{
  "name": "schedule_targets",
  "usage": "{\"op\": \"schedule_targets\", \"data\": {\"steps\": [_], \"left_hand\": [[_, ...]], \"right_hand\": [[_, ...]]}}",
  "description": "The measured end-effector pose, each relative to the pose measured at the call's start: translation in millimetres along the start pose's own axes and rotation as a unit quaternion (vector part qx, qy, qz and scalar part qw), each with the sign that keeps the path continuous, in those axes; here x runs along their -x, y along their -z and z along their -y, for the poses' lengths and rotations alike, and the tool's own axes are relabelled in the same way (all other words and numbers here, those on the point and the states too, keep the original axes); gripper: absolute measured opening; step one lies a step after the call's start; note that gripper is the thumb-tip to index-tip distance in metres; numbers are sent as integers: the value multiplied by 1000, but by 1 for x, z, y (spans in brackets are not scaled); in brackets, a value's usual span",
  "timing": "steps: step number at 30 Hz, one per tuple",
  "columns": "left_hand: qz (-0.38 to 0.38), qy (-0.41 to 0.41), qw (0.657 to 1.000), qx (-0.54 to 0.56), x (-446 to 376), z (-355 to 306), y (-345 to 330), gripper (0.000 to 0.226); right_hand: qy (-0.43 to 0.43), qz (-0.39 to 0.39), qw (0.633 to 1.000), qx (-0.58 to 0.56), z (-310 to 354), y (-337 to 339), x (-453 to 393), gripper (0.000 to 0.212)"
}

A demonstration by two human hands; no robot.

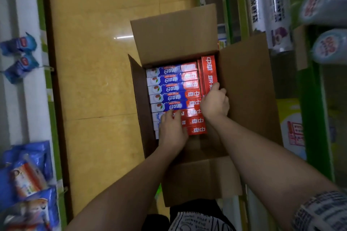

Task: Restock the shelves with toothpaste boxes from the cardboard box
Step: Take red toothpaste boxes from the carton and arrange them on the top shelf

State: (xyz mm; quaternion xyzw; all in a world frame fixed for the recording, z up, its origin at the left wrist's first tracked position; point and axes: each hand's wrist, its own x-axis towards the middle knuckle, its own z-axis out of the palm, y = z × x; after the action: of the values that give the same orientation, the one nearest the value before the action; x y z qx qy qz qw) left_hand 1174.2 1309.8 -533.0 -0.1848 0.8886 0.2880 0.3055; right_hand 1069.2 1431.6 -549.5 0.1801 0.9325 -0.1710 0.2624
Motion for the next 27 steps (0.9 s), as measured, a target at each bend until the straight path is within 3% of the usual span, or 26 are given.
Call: {"op": "schedule_targets", "data": {"steps": [7,11,18,27], "left_hand": [[39,-47,993,-101,1,7,-11,71],[79,-100,976,-174,4,15,-20,70],[79,-109,956,-261,0,32,-20,61],[106,-97,951,-273,4,37,-21,63]], "right_hand": [[-15,-8,999,-32,-4,-11,6,75],[-10,-31,999,-44,-11,-13,16,69],[2,-51,990,-132,-16,-22,37,65],[-18,-45,978,-205,-29,-27,47,65]]}}
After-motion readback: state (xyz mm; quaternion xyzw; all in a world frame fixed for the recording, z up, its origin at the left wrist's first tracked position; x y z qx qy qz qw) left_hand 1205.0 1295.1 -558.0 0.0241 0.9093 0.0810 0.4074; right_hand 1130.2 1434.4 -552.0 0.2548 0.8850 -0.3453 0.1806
